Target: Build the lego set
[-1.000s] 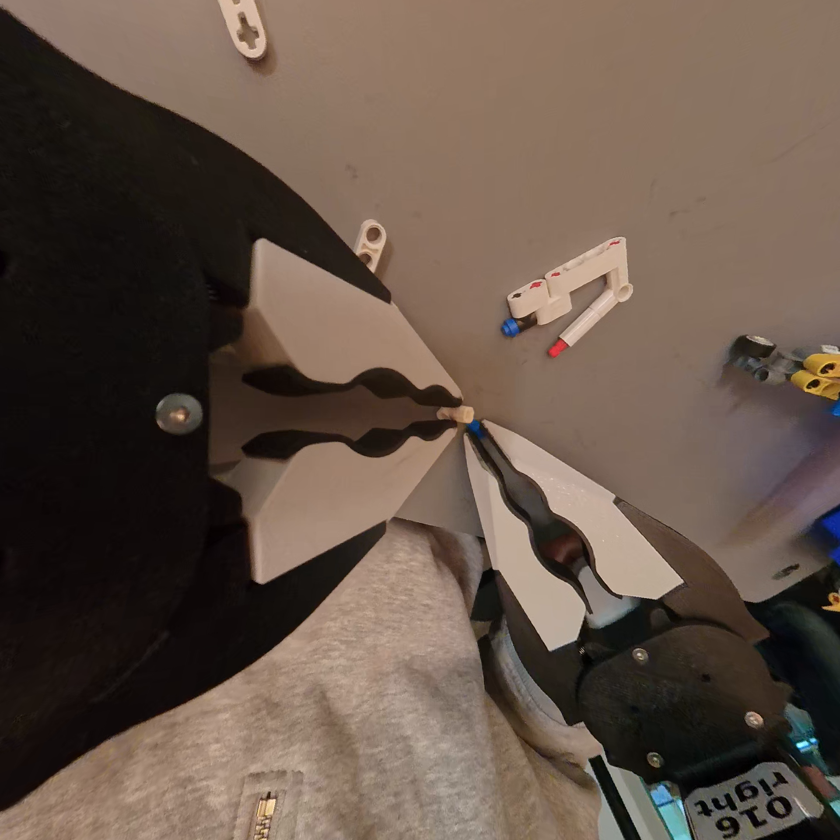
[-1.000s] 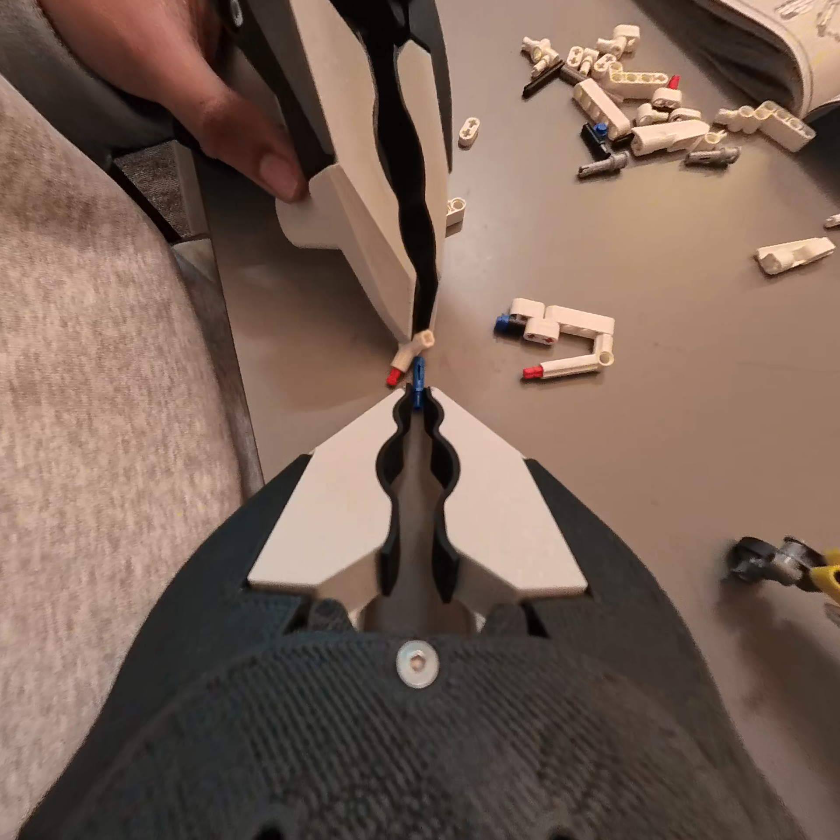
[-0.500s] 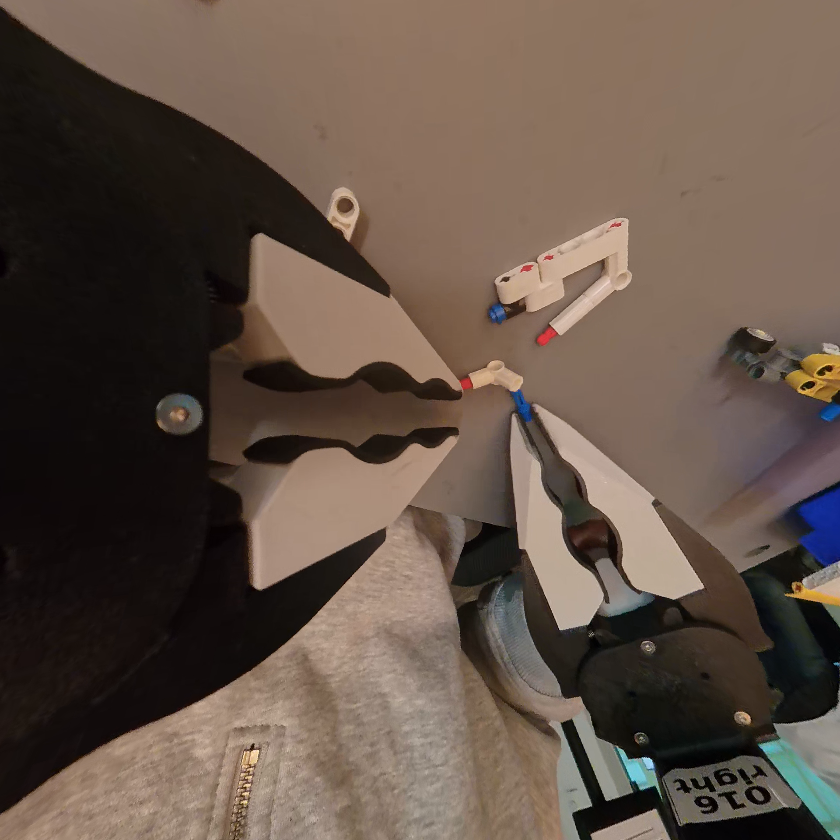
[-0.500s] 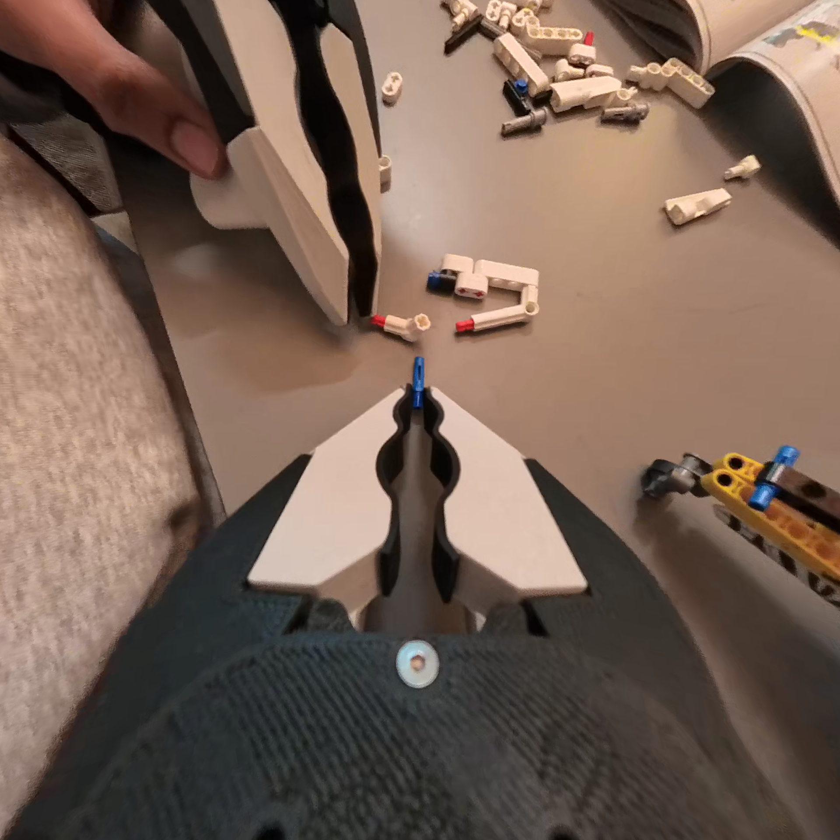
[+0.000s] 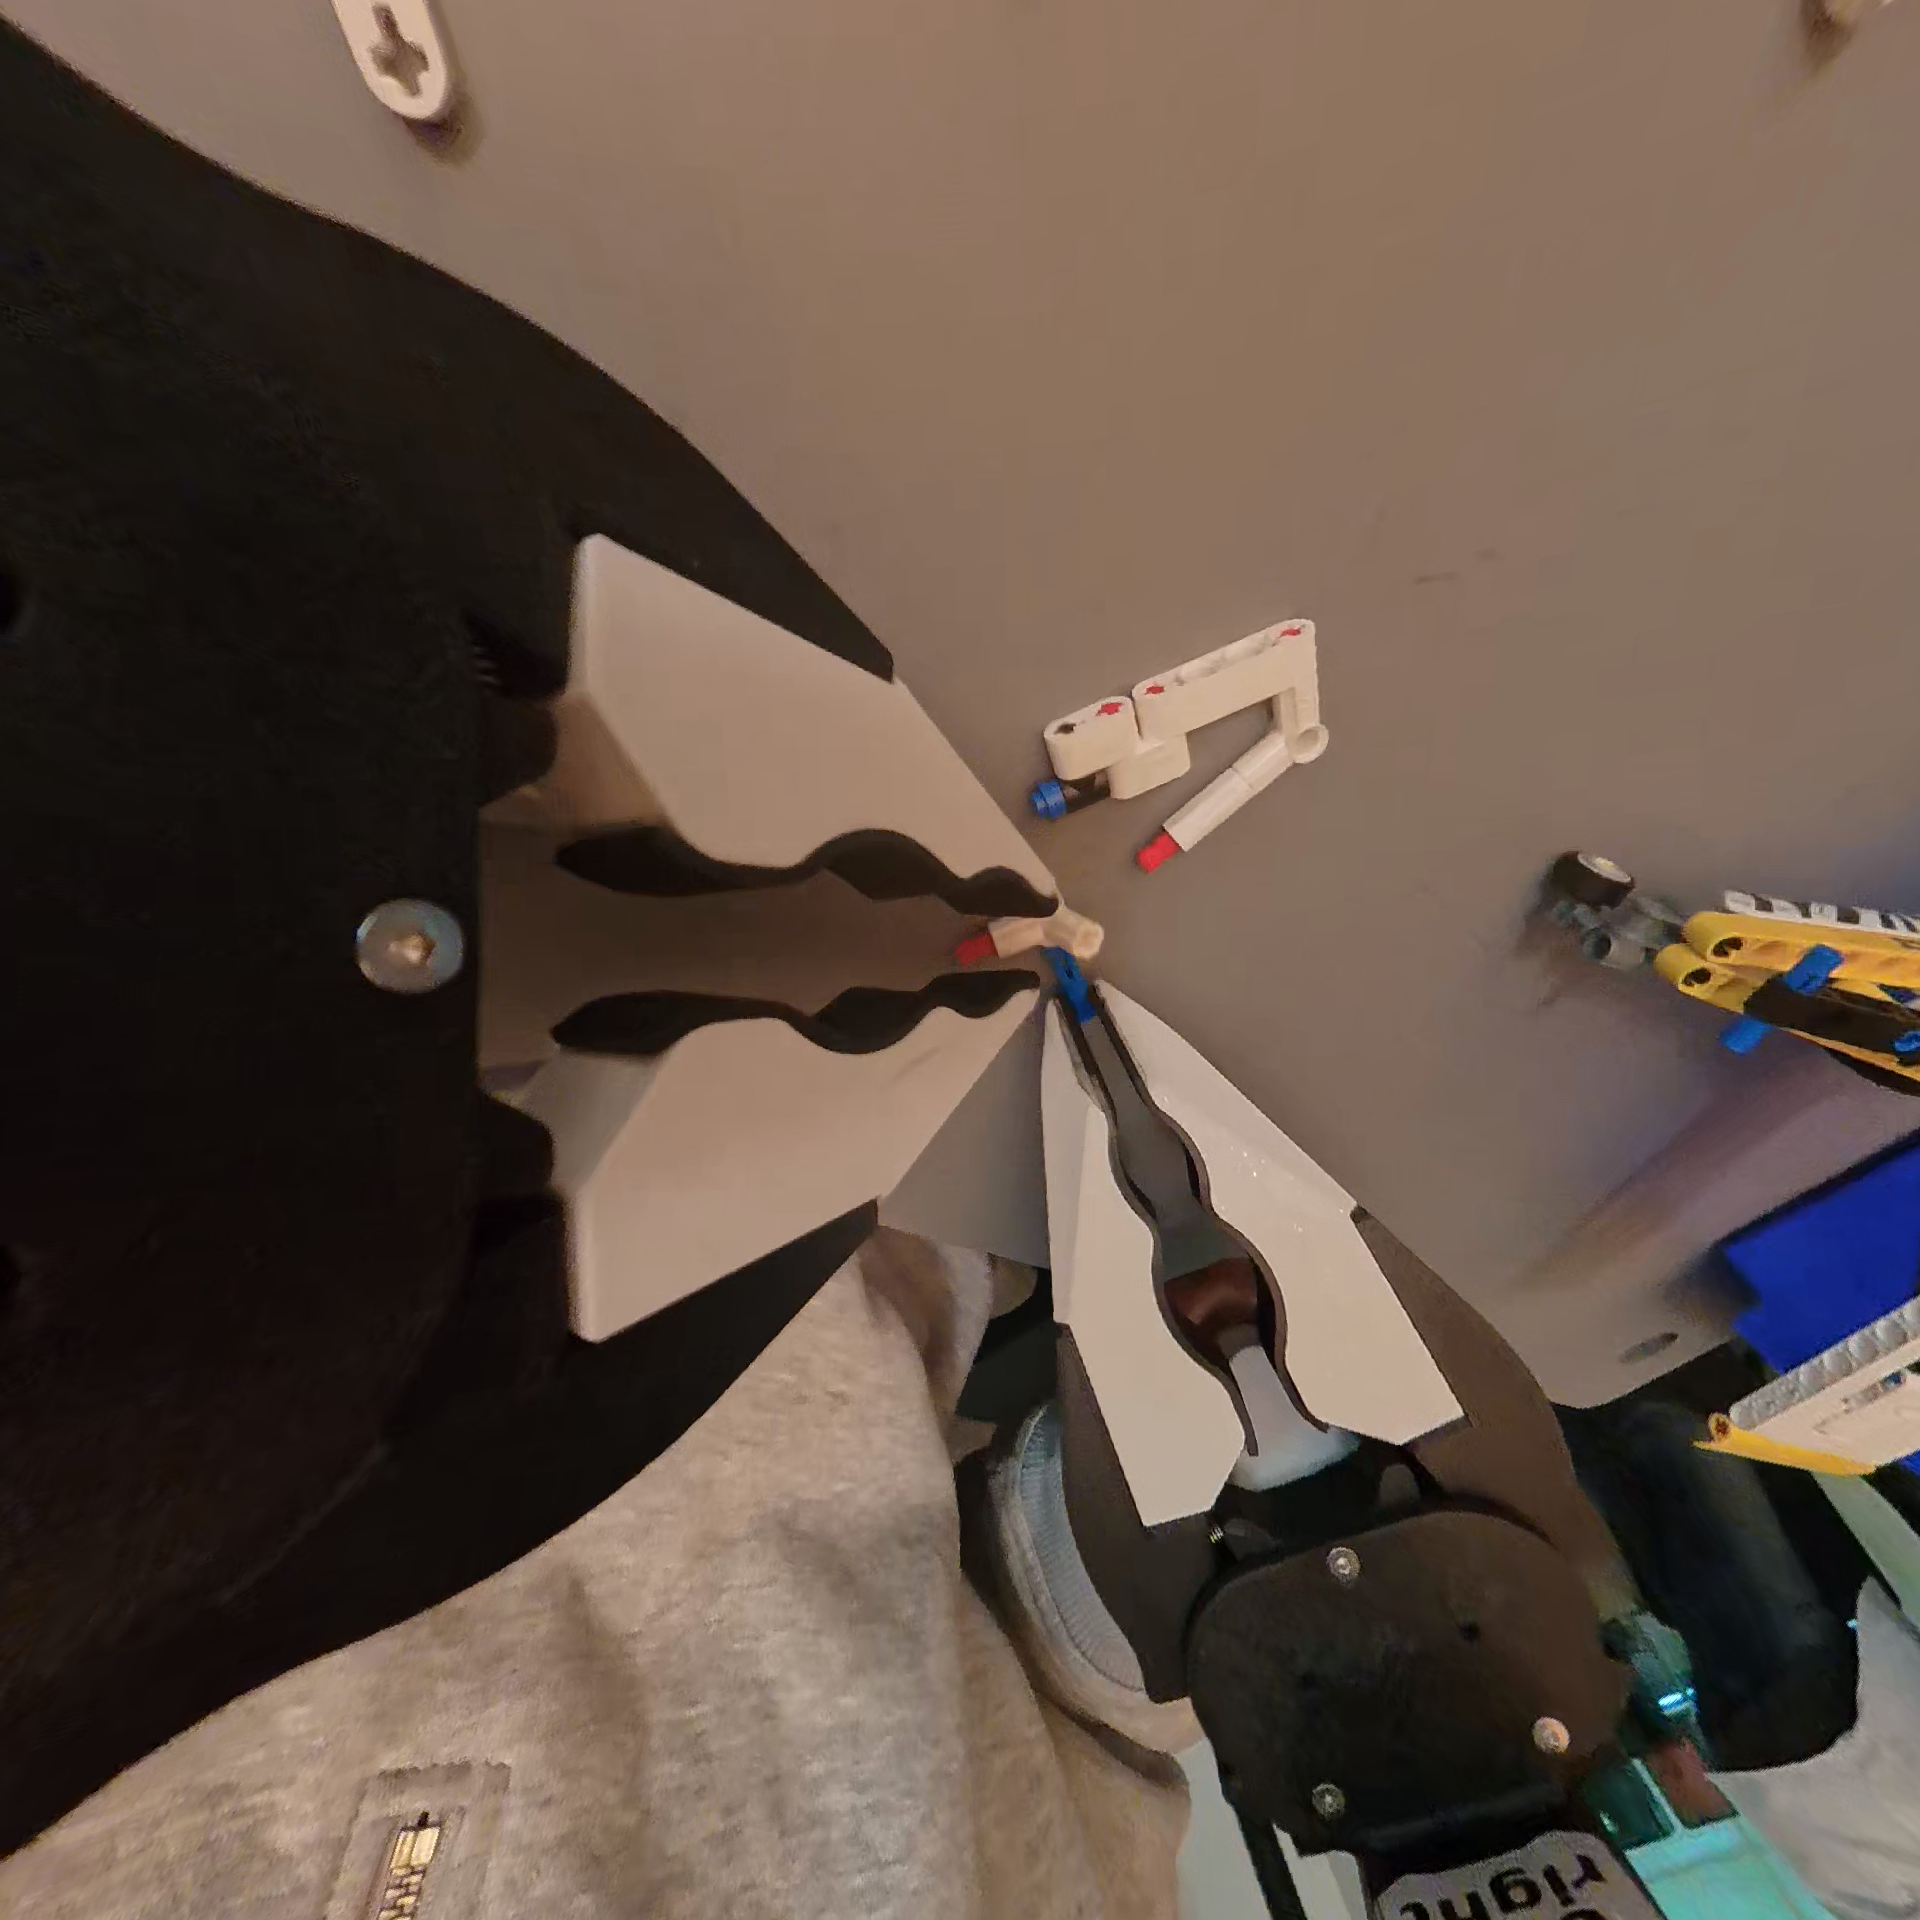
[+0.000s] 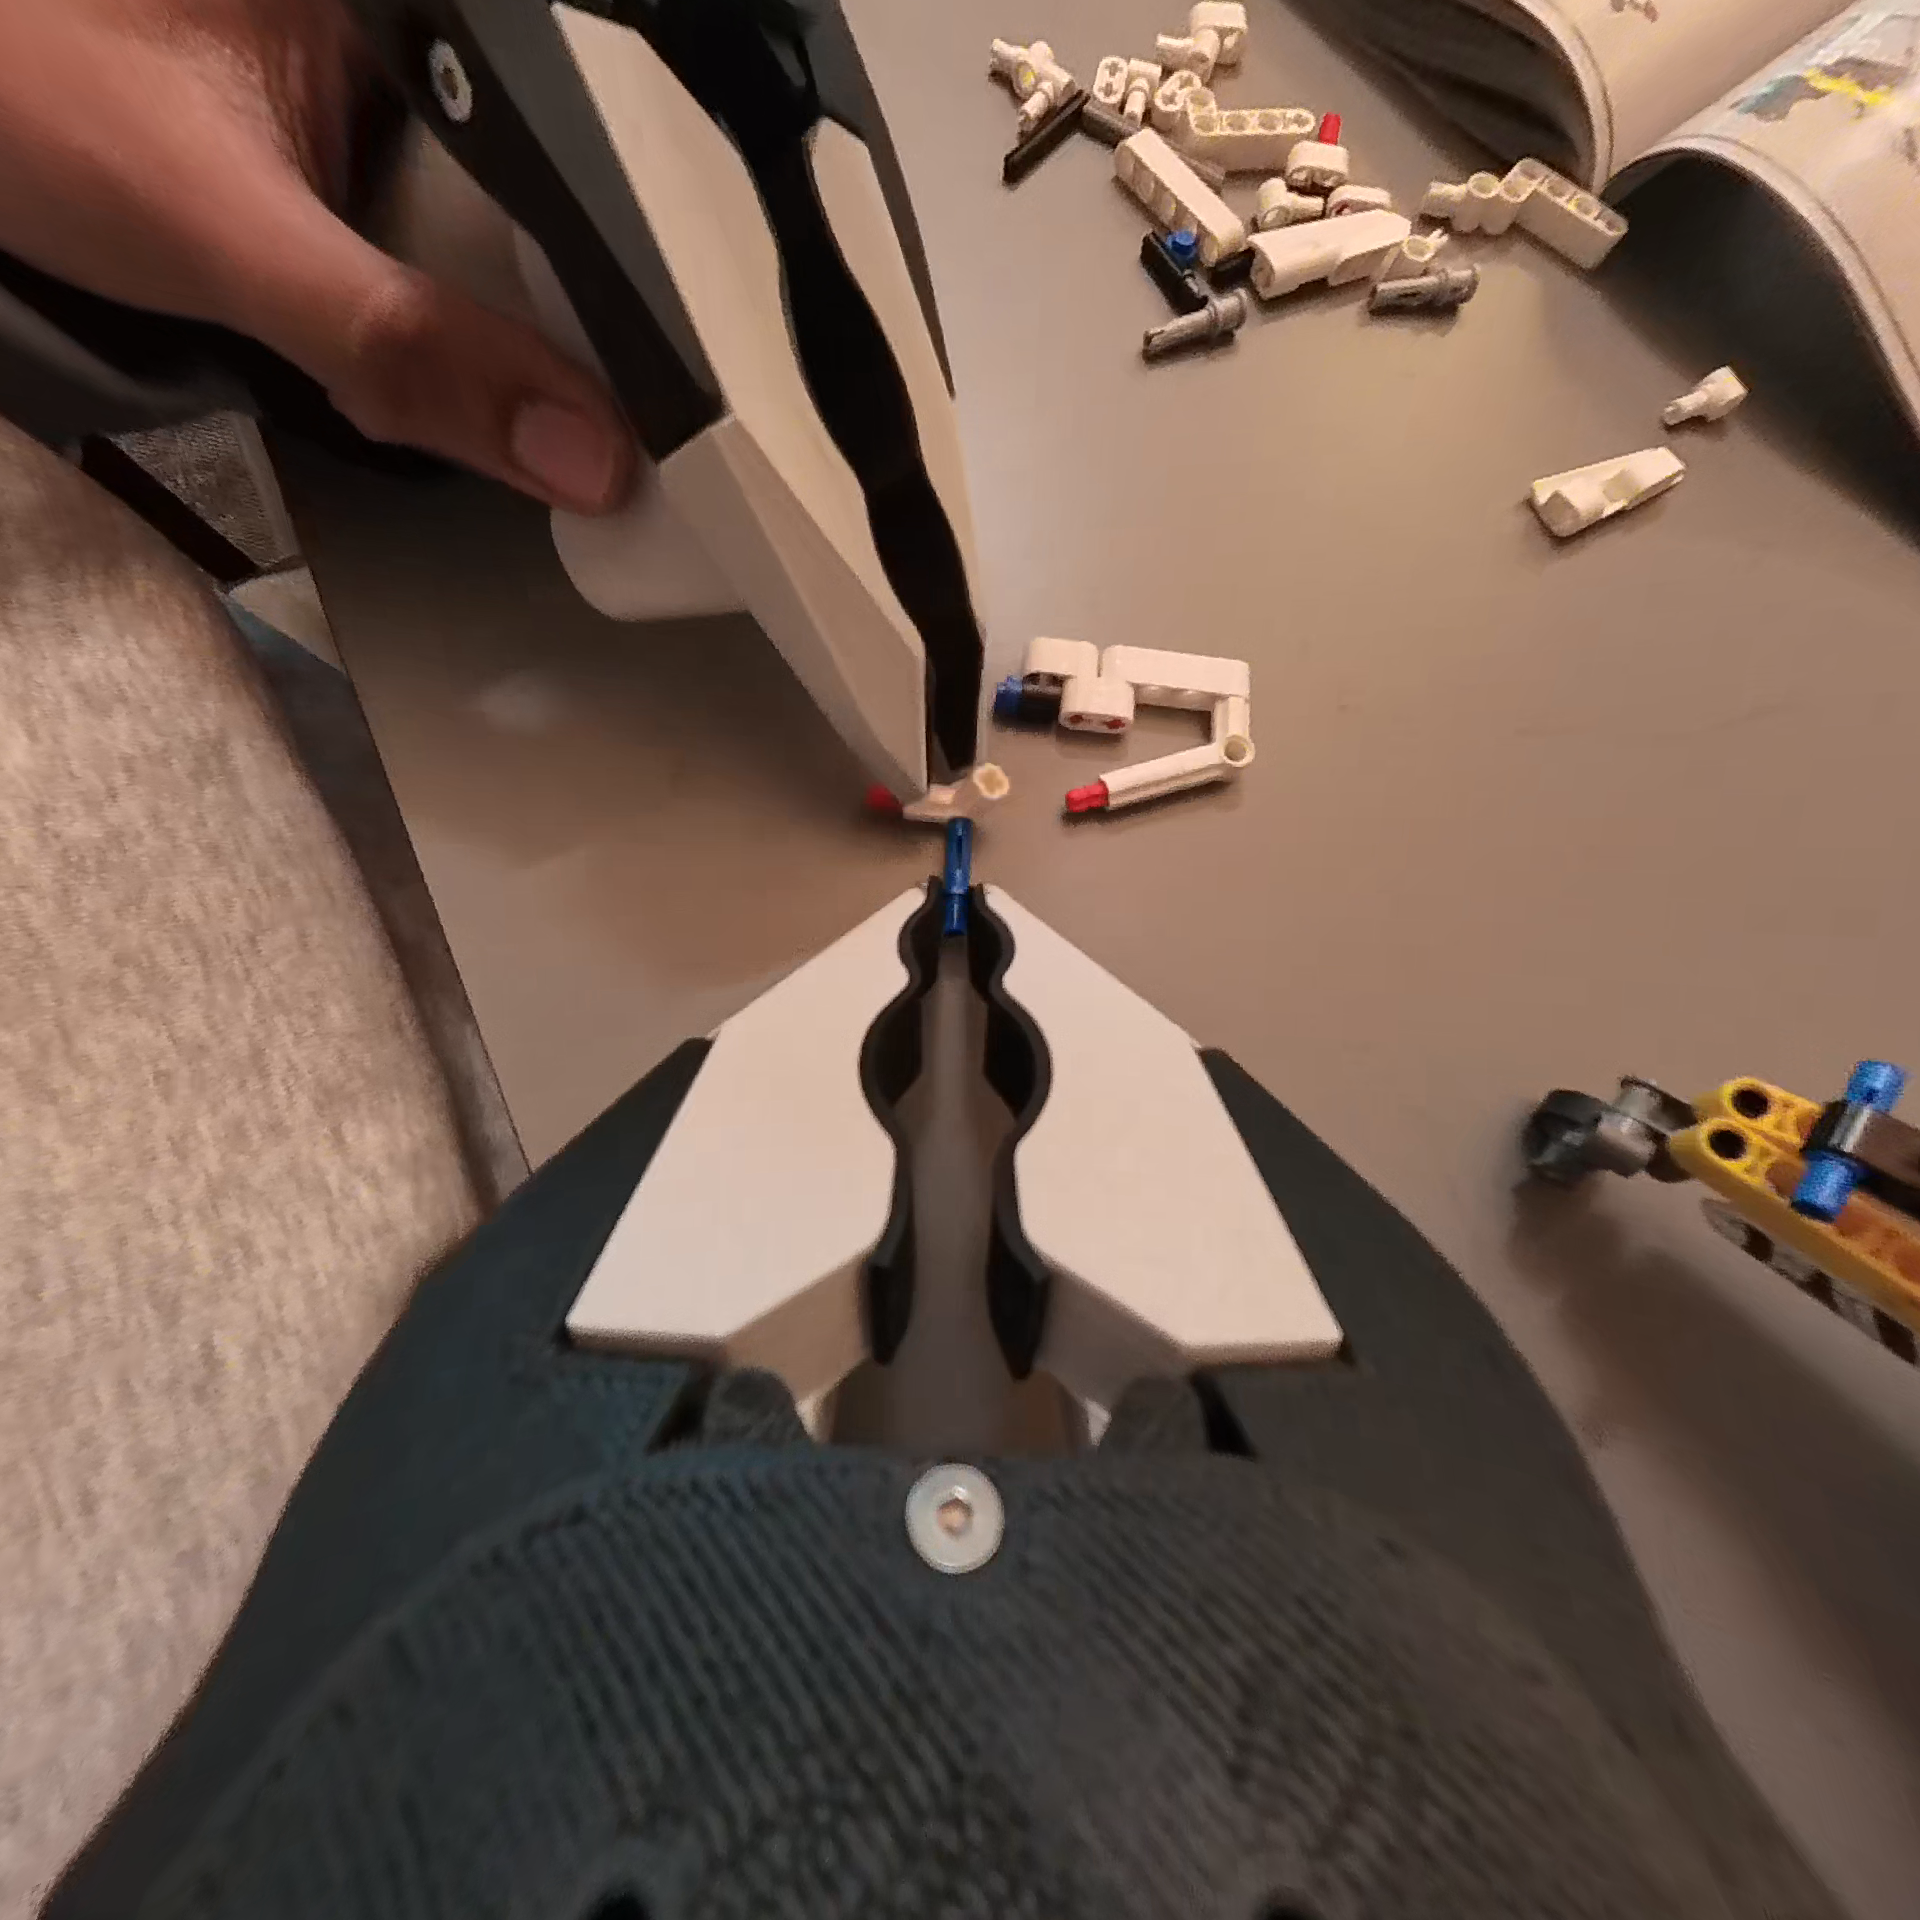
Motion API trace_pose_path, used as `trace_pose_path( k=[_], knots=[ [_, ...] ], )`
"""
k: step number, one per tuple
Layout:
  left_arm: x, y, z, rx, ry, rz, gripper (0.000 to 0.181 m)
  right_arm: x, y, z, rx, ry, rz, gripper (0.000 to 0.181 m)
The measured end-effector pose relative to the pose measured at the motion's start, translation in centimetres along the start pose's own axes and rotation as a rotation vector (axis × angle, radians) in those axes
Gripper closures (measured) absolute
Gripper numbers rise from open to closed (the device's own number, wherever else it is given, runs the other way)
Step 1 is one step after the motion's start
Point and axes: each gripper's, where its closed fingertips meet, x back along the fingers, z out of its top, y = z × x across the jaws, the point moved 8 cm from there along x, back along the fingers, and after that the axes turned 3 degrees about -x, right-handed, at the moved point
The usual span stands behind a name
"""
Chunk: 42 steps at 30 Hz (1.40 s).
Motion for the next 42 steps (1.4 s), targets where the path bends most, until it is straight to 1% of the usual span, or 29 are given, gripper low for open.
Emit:
trace_pose_path(
  k=[4, 8, 11, 15, 18, 21, 25, 30, 35, 37, 39, 42],
  knots=[
    [0.0, 0.4, 0.2, -0.032, 0.006, -0.005, 0.172, -0.4, 0.1, 0.2, -0.002, 0.009, 0.007, 0.178],
    [-0.3, 0.7, 0.0, -0.027, -0.012, -0.02, 0.17, -0.7, 0.3, 0.2, -0.003, 0.01, 0.006, 0.178],
    [0.1, 0.8, 0.1, -0.024, 0.014, -0.03, 0.17, -0.4, 0.4, 0.1, -0.02, 0.01, 0.026, 0.178],
    [1.2, 0.2, 0.3, -0.013, 0.036, 0.031, 0.169, 0.8, 0.8, 0.2, -0.047, 0.038, 0.016, 0.178],
    [1.2, -0.3, 0.0, -0.018, 0.026, 0.074, 0.167, 1.4, 1.2, 0.7, -0.065, 0.085, -0.001, 0.178],
    [0.9, -0.2, -0.1, -0.04, 0.013, 0.096, 0.166, 1.0, 1.2, 1.0, -0.058, 0.092, -0.012, 0.178],
    [0.7, -0.1, -0.3, -0.092, -0.022, 0.165, 0.167, 0.0, 0.9, 0.8, -0.001, 0.032, -0.048, 0.178],
    [0.4, 0.3, -0.4, -0.109, -0.031, 0.167, 0.174, 0.1, 0.4, 0.4, 0.033, 0.016, -0.069, 0.178],
    [0.2, 0.6, -0.5, -0.144, -0.045, 0.172, 0.175, 0.8, 0.3, 0.0, -0.013, 0.045, -0.044, 0.178],
    [0.3, 0.9, -0.6, -0.174, -0.042, 0.2, 0.175, 1.0, 0.2, 0.0, -0.027, 0.061, -0.039, 0.178],
    [0.6, 1.1, -0.7, -0.196, -0.056, 0.263, 0.175, 1.1, 0.1, 0.1, -0.039, 0.077, -0.035, 0.178],
    [1.3, 1.3, -1.0, -0.217, -0.057, 0.449, 0.175, 0.9, -0.4, 0.3, -0.063, 0.116, -0.006, 0.178]
  ],
)
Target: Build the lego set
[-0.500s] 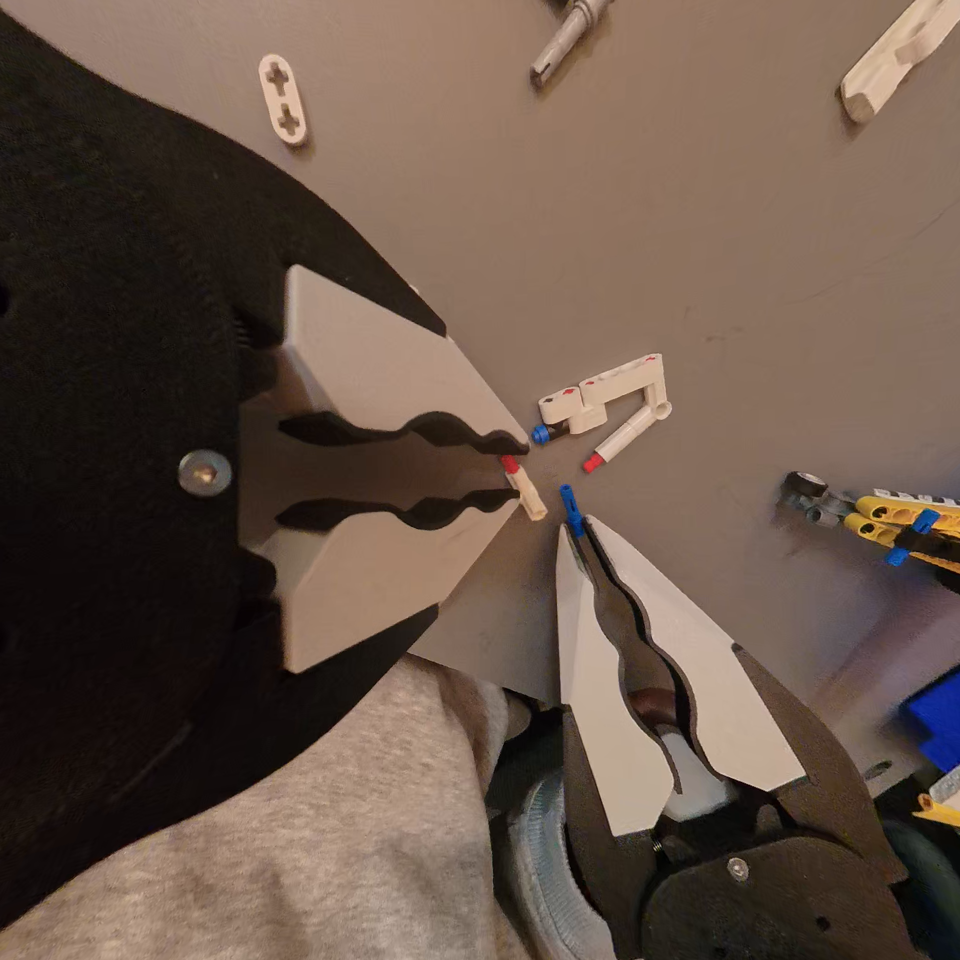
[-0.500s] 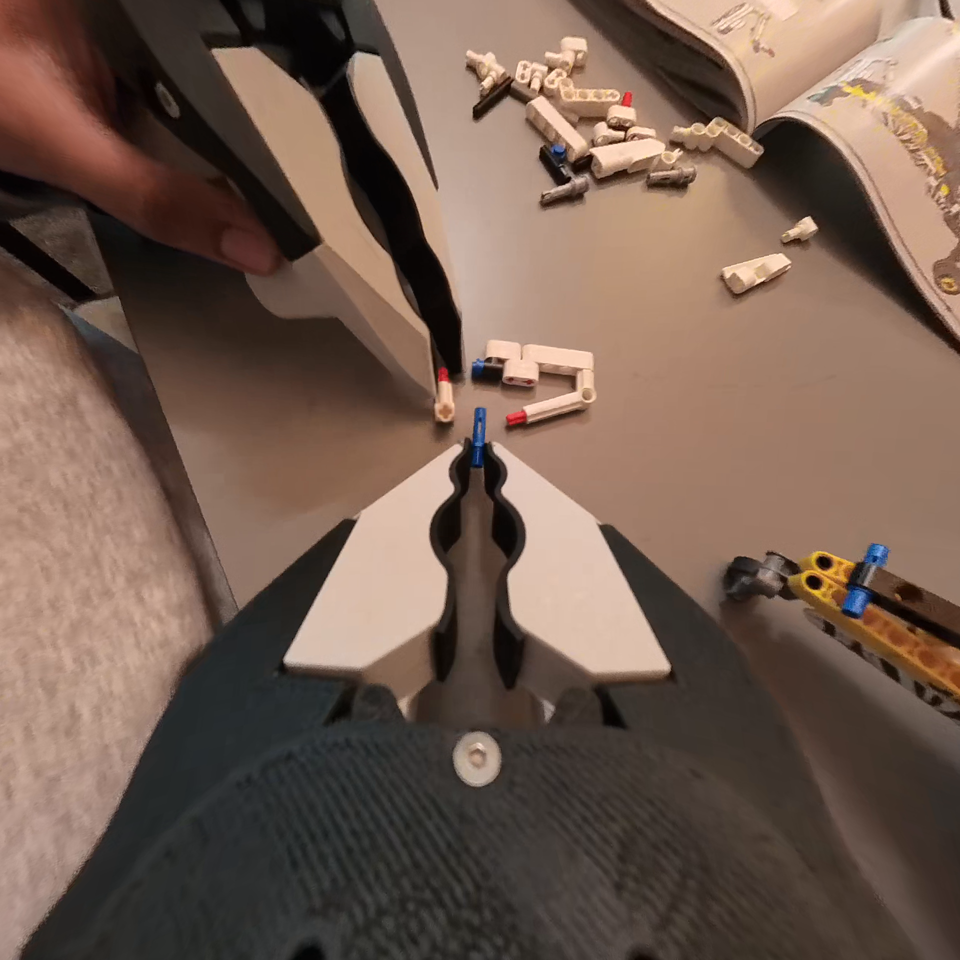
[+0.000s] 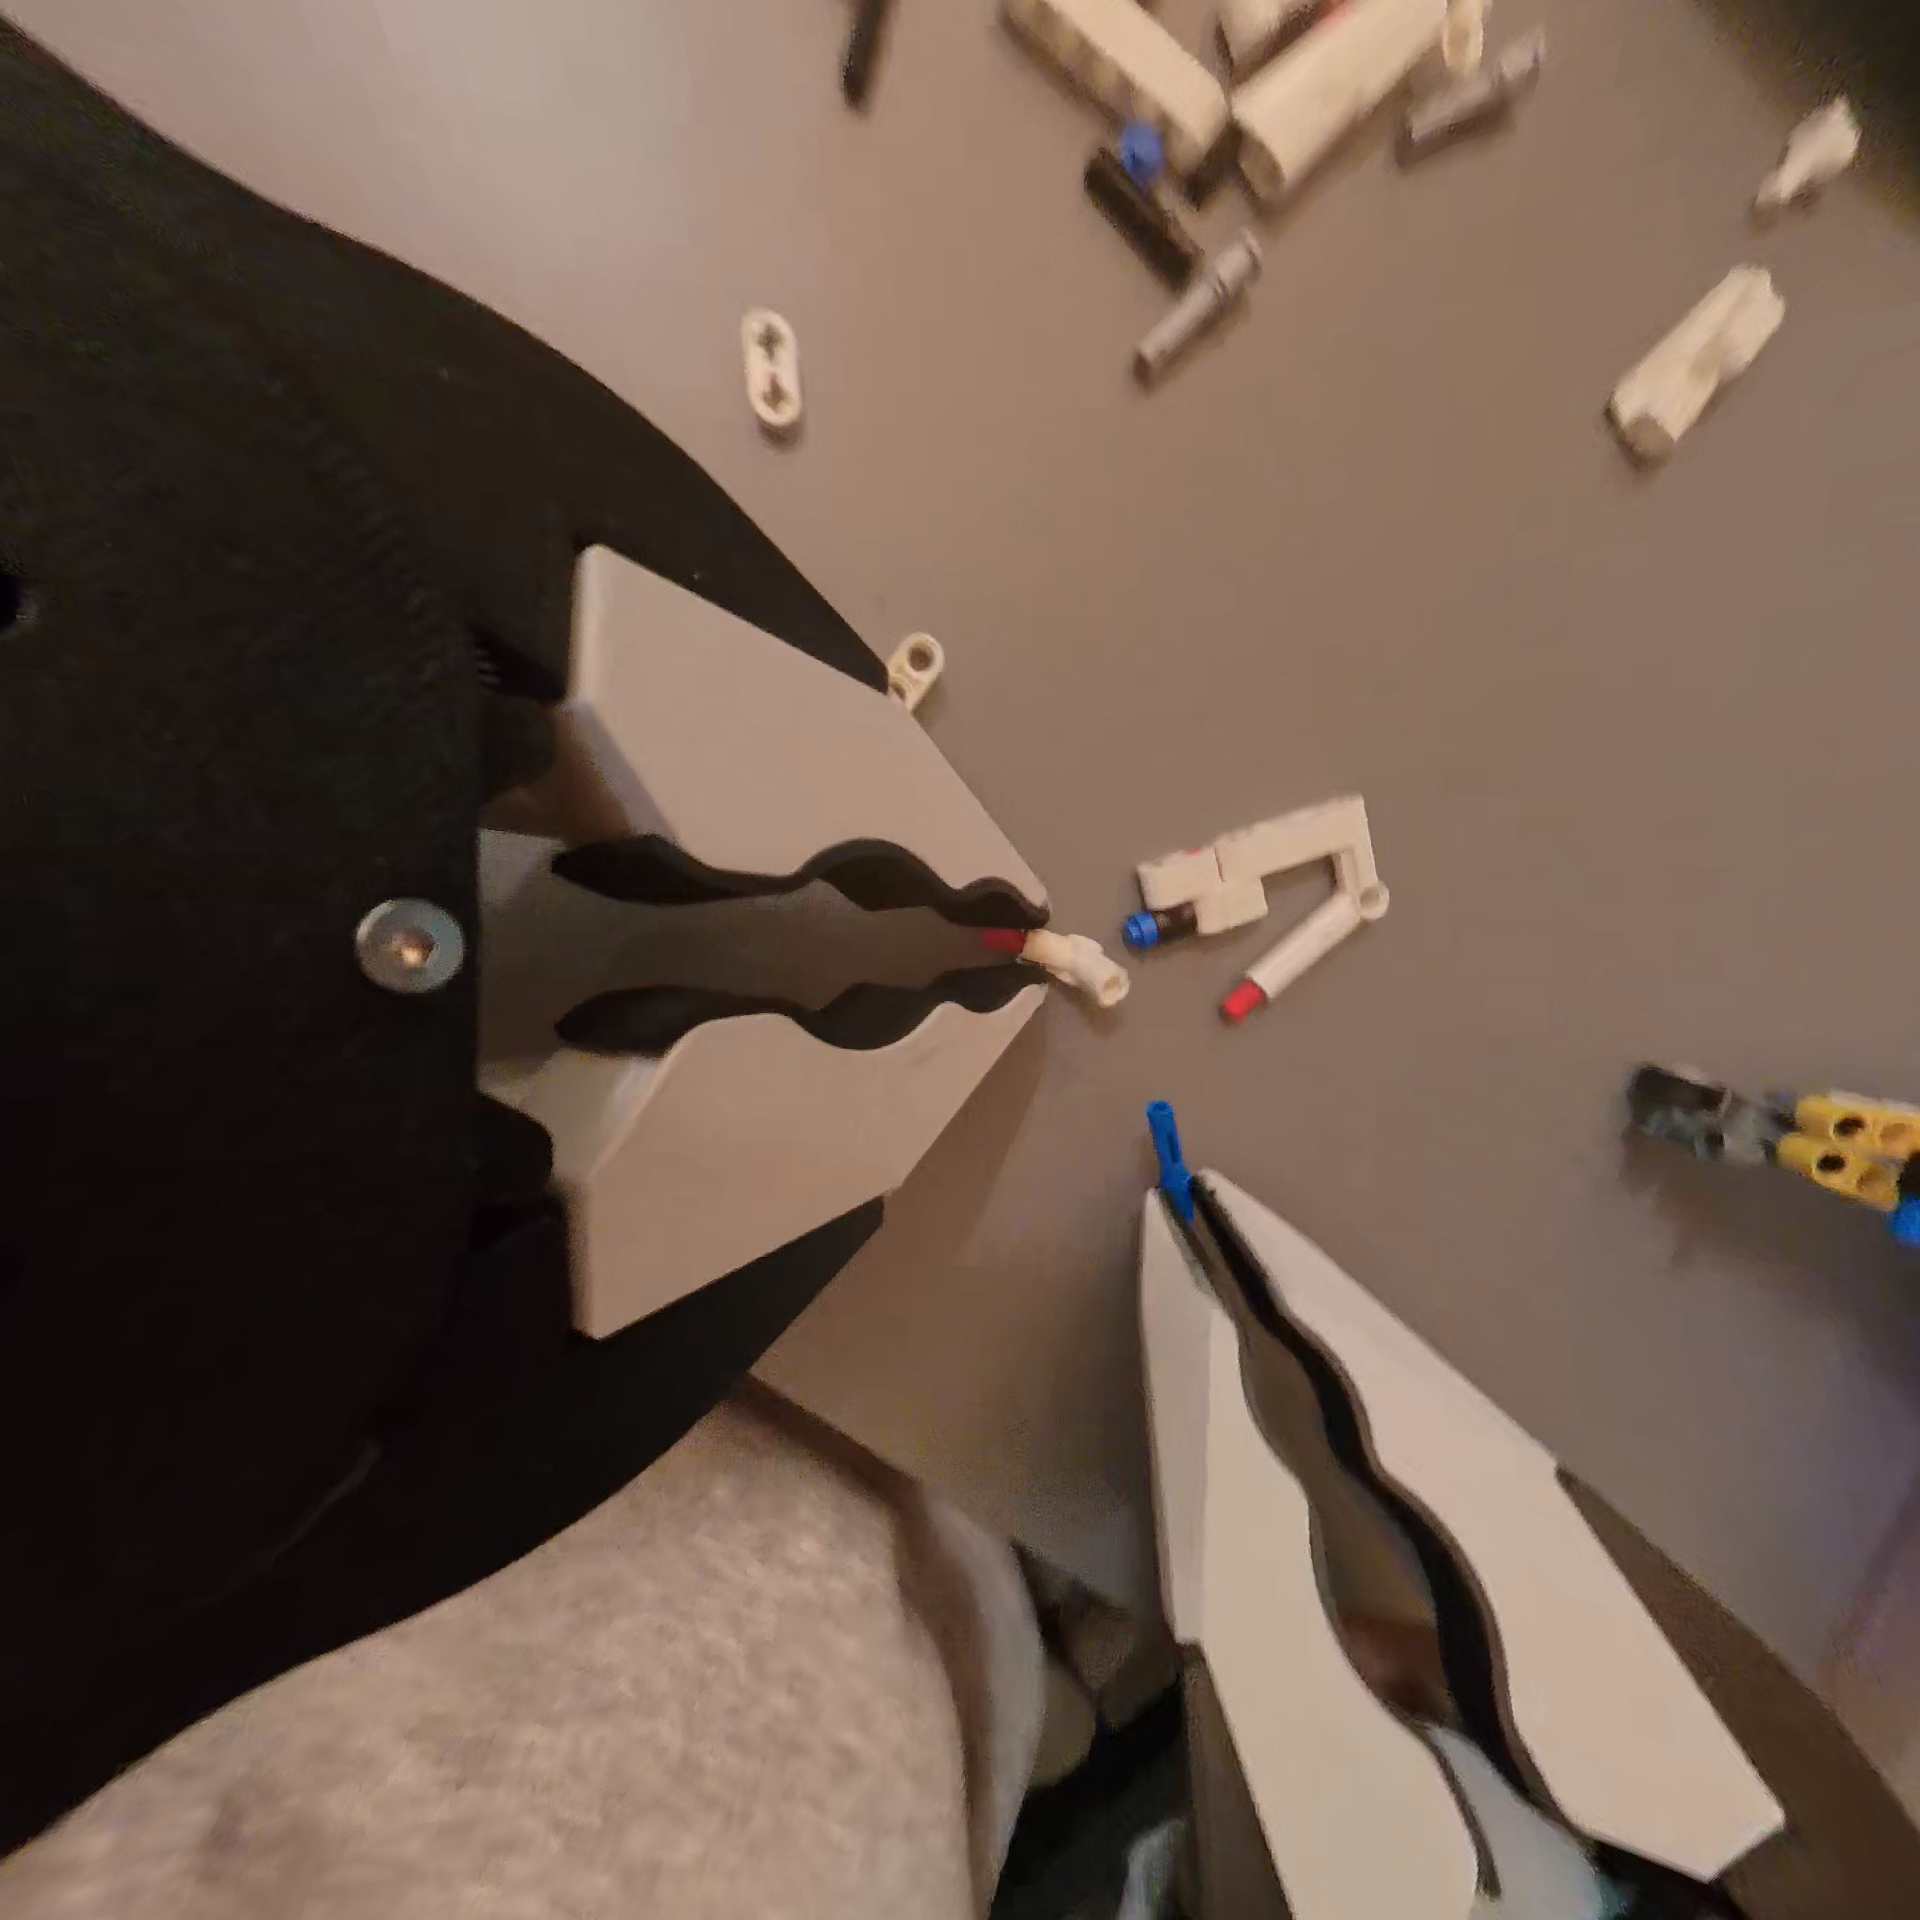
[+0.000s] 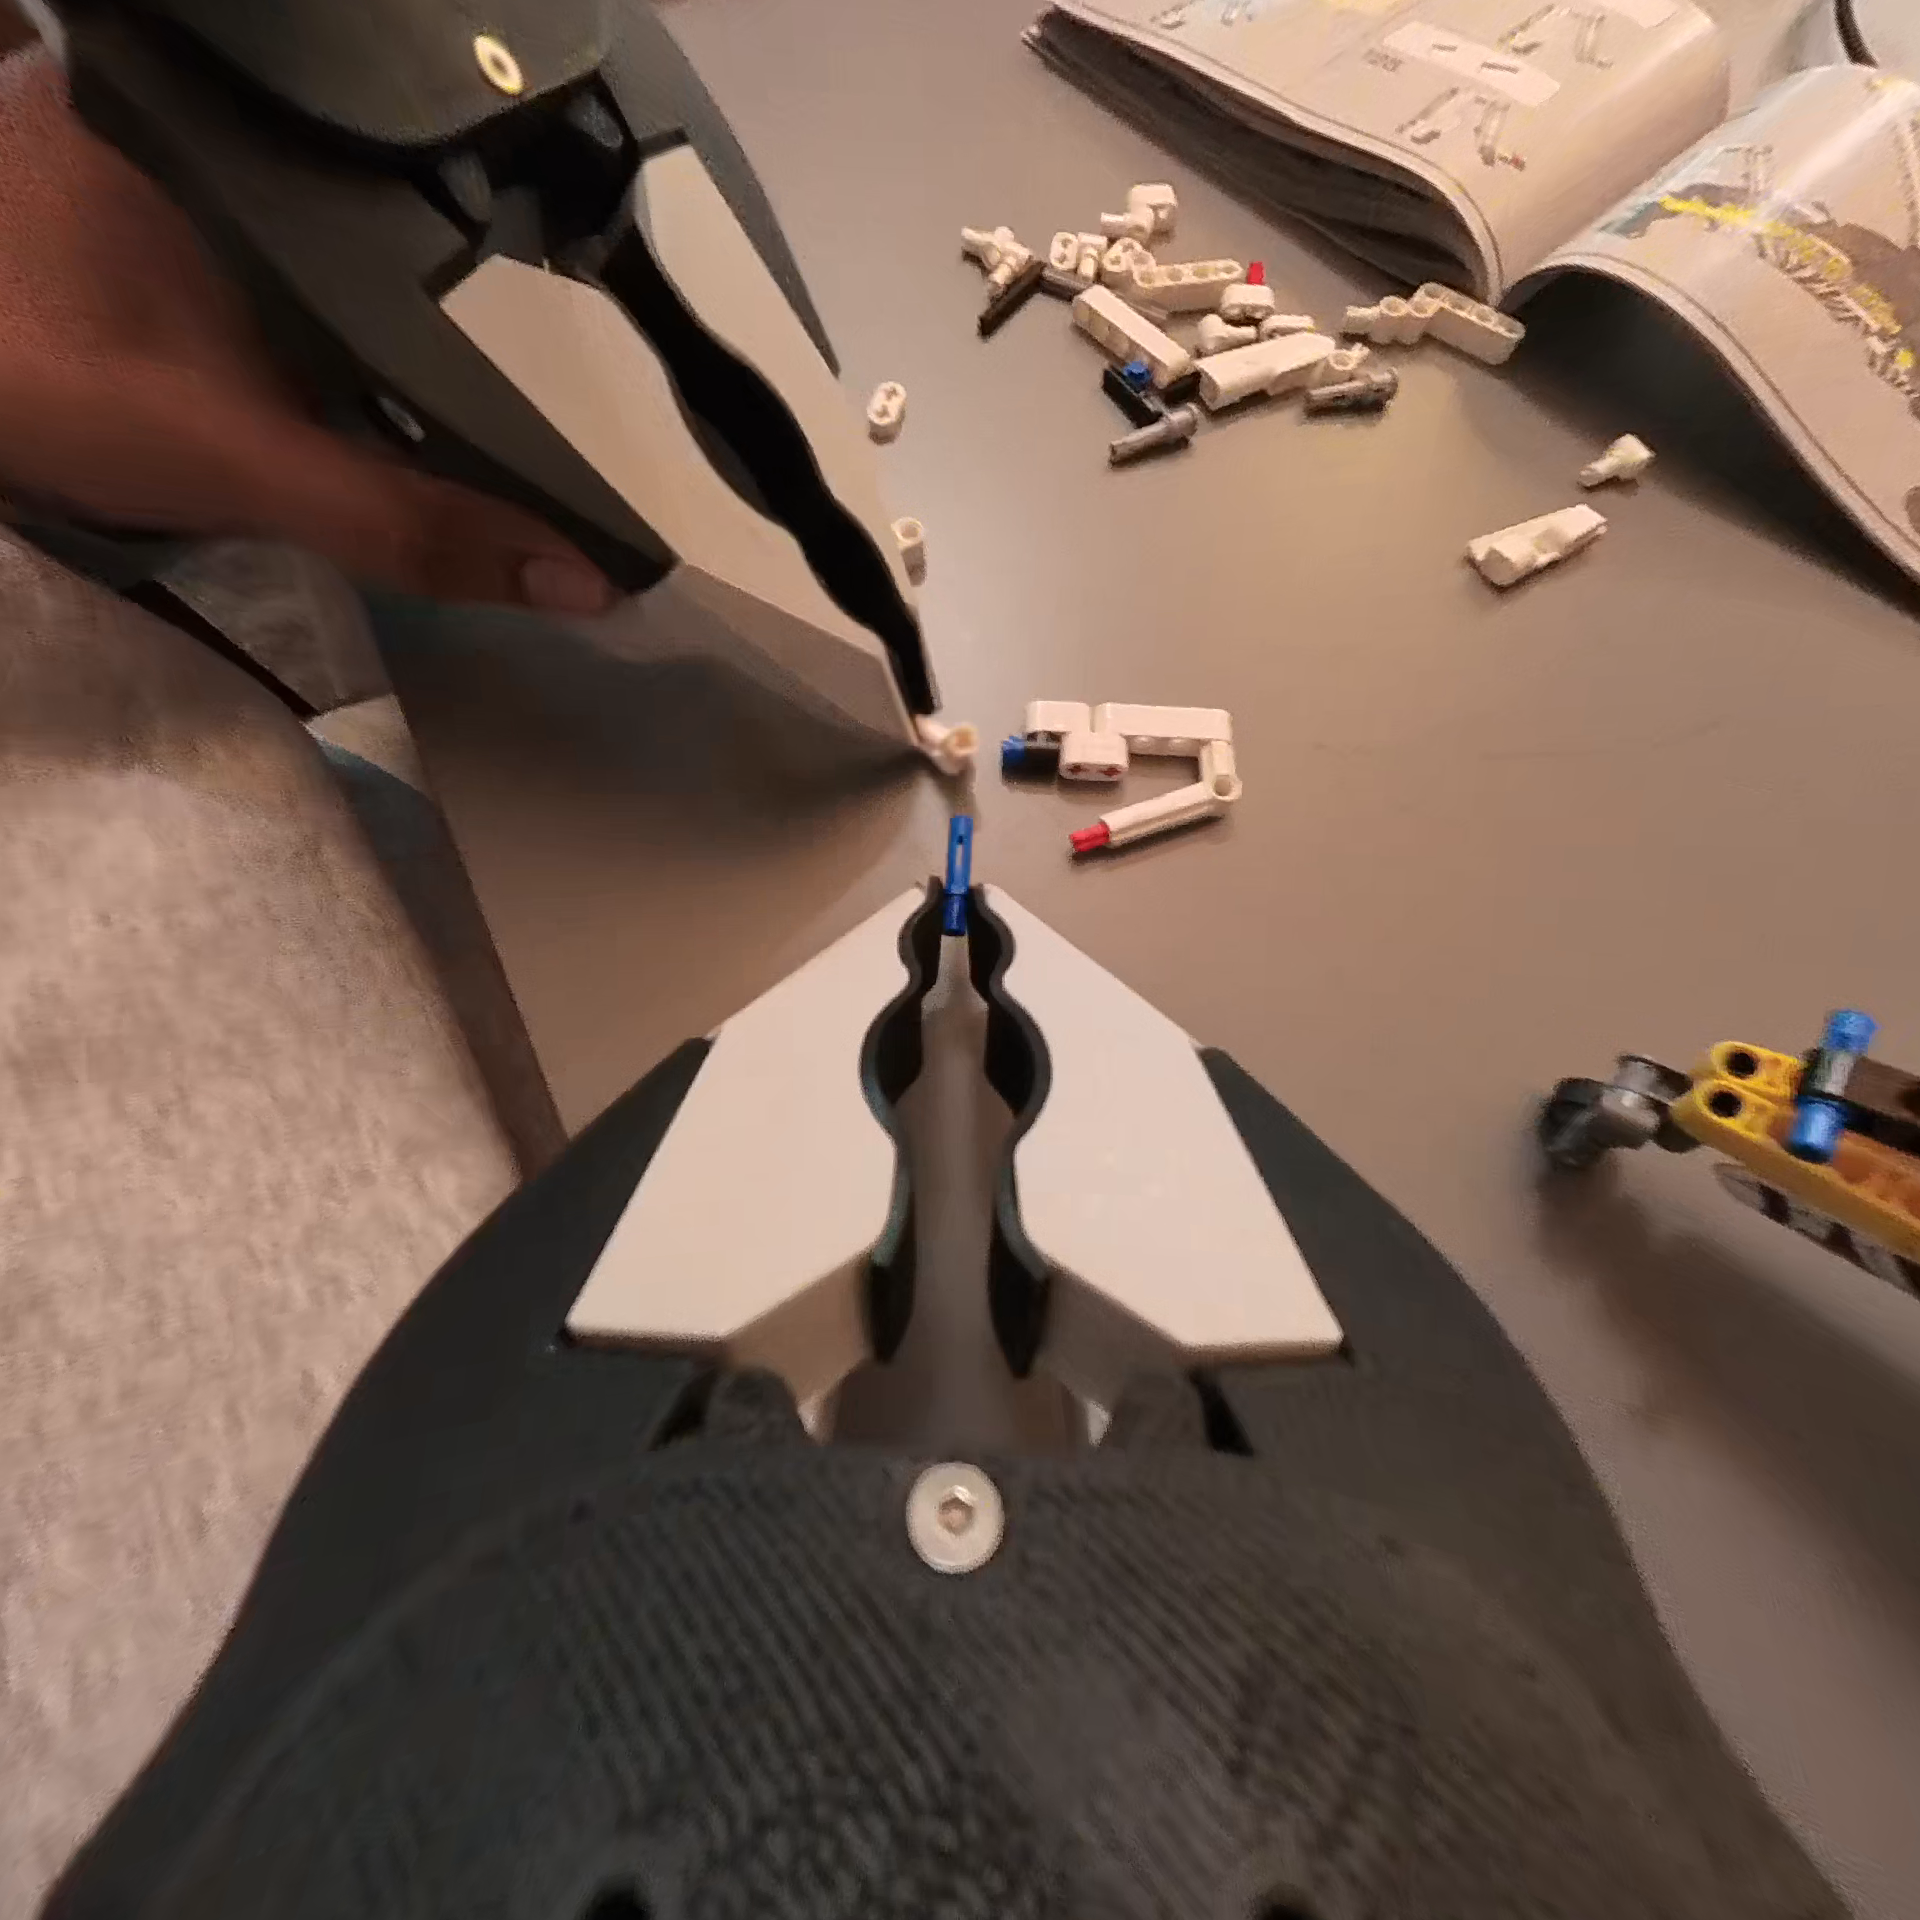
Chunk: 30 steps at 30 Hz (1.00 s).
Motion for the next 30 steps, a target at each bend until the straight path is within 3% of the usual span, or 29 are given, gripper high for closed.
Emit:
trace_pose_path(
  k=[4, 9, 14, 19, 30],
  knots=[
    [0.3, 0.2, -0.2, -0.051, -0.02, 0.13, 0.175, -0.9, -0.9, 0.3, -0.037, 0.053, 0.041, 0.178],
    [-0.1, 1.1, 0.0, -0.094, -0.029, 0.131, 0.175, -1.4, -1.0, 1.7, -0.078, 0.111, 0.009, 0.178],
    [-0.3, 1.9, 0.1, -0.135, -0.043, 0.155, 0.175, -2.6, -1.0, 1.5, -0.109, 0.013, -0.081, 0.178],
    [-0.2, 1.7, 0.1, -0.09, -0.012, 0.106, 0.175, -2.9, -1.2, 1.0, -0.148, -0.042, -0.078, 0.178],
    [-0.3, 1.6, 0.0, -0.091, -0.018, 0.107, 0.175, -2.6, -0.9, 2.2, -0.138, 0.017, -0.108, 0.178]
  ],
)
